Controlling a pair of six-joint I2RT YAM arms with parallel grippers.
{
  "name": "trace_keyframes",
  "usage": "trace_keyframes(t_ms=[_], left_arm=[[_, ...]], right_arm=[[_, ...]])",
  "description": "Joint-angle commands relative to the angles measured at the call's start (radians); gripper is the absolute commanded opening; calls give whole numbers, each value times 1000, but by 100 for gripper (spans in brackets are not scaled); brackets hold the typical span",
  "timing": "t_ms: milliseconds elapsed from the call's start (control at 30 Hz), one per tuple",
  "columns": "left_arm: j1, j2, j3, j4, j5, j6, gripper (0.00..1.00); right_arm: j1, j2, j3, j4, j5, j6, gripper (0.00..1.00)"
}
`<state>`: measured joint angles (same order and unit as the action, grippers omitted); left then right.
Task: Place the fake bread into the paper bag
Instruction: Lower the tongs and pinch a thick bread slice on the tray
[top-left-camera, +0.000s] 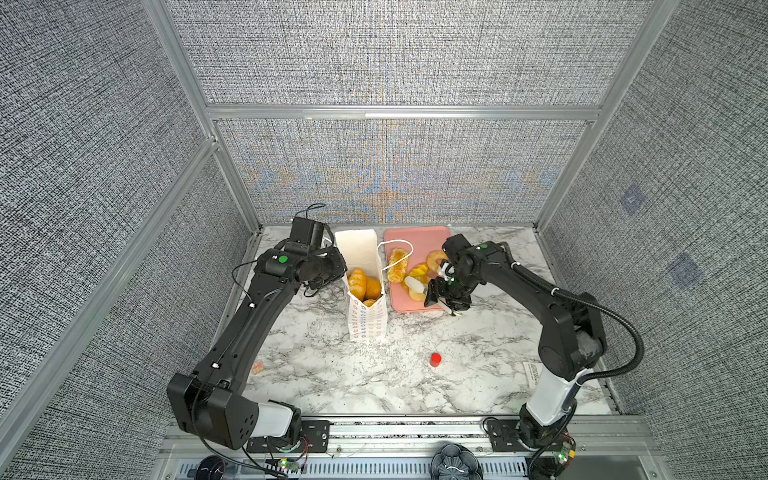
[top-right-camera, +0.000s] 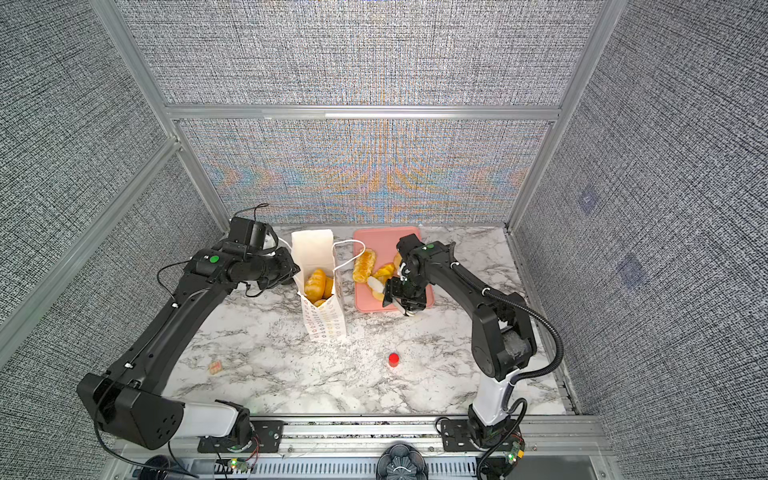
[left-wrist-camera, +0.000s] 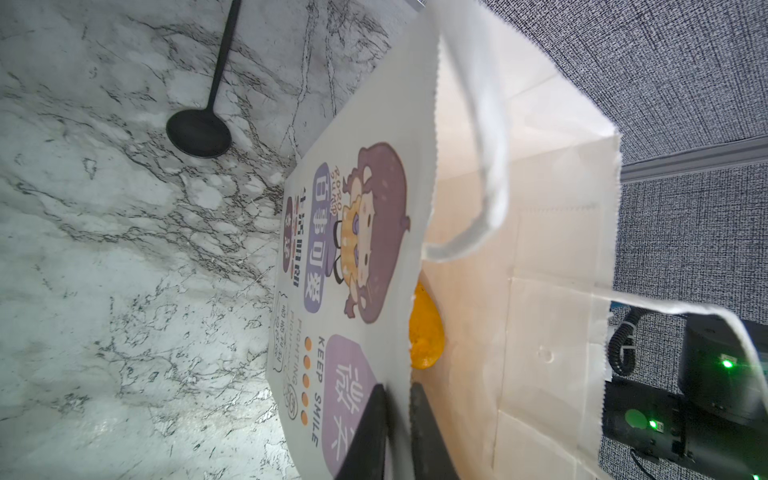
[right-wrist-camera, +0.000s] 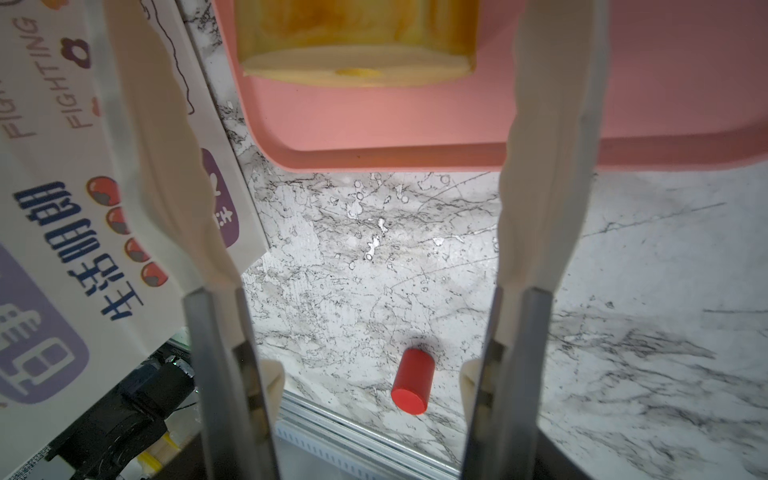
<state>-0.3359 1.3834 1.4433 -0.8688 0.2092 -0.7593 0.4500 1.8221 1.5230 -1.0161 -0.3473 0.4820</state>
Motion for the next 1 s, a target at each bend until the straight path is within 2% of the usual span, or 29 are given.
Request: trace_keyframes(t_ms=[0, 700, 967], left_arm=[[3, 2, -3, 17, -1, 10, 14], [5, 12, 4, 9, 4, 25, 14], [6, 9, 6, 8, 6, 26, 14]], right_arm=[[9, 16, 22, 0, -16, -9, 74], [15, 82, 30, 25, -19, -3, 72], [15, 68, 21, 27, -7, 1, 65]])
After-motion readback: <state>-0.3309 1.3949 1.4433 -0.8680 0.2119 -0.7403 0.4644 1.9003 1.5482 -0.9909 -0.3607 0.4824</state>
